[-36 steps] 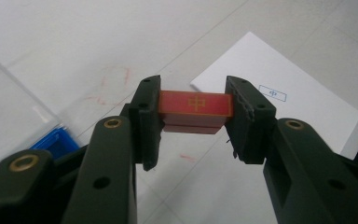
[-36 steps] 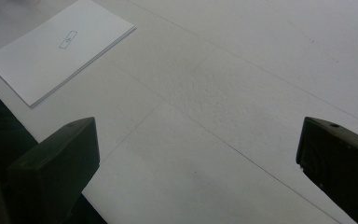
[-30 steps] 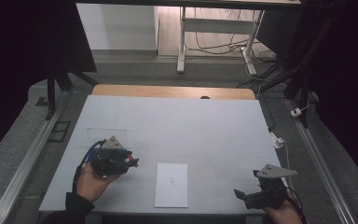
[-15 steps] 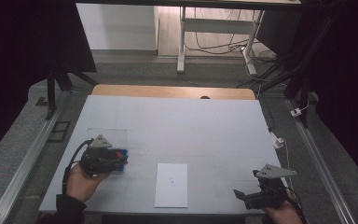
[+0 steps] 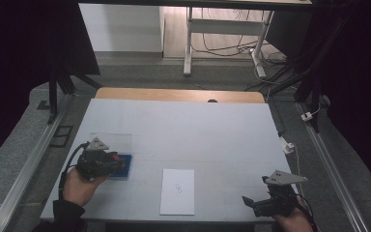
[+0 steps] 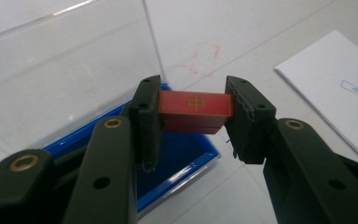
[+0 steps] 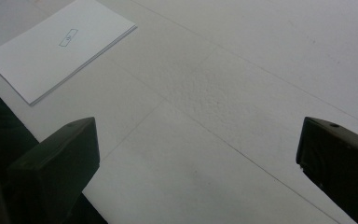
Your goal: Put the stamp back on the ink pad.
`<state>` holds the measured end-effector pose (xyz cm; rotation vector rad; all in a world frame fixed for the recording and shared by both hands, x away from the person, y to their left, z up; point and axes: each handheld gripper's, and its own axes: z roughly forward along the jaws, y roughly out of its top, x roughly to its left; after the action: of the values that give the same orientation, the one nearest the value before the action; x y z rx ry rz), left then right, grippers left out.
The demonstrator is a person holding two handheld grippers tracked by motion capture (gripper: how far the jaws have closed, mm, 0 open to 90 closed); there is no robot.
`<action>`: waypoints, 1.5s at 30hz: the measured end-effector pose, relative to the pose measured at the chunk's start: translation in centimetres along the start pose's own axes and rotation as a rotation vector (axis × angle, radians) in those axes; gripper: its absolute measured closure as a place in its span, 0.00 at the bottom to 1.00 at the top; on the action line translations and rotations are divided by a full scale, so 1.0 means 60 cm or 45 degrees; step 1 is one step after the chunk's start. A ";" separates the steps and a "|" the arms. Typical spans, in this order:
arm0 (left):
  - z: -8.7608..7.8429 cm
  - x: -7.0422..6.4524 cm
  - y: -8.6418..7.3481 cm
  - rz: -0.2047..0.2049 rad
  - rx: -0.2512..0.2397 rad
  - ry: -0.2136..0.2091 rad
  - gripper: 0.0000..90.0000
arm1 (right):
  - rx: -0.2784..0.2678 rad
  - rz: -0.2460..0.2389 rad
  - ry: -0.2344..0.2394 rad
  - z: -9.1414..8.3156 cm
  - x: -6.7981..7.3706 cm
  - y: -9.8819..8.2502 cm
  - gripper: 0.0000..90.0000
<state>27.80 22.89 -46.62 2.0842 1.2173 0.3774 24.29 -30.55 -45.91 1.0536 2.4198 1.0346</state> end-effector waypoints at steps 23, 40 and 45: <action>0.007 0.051 -0.021 -0.084 0.018 0.112 0.64 | 0.000 -0.006 0.003 0.001 0.001 0.000 0.00; 0.032 0.061 -0.026 -0.061 0.087 0.128 0.64 | 0.009 -0.012 0.000 0.002 0.002 0.000 0.00; 0.043 0.057 -0.027 -0.028 0.138 0.140 0.64 | 0.014 -0.014 -0.001 0.002 0.002 0.001 0.00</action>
<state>29.98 25.26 -49.91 2.1640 1.3512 0.4291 24.29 -30.41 -45.95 1.0429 2.4304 1.0184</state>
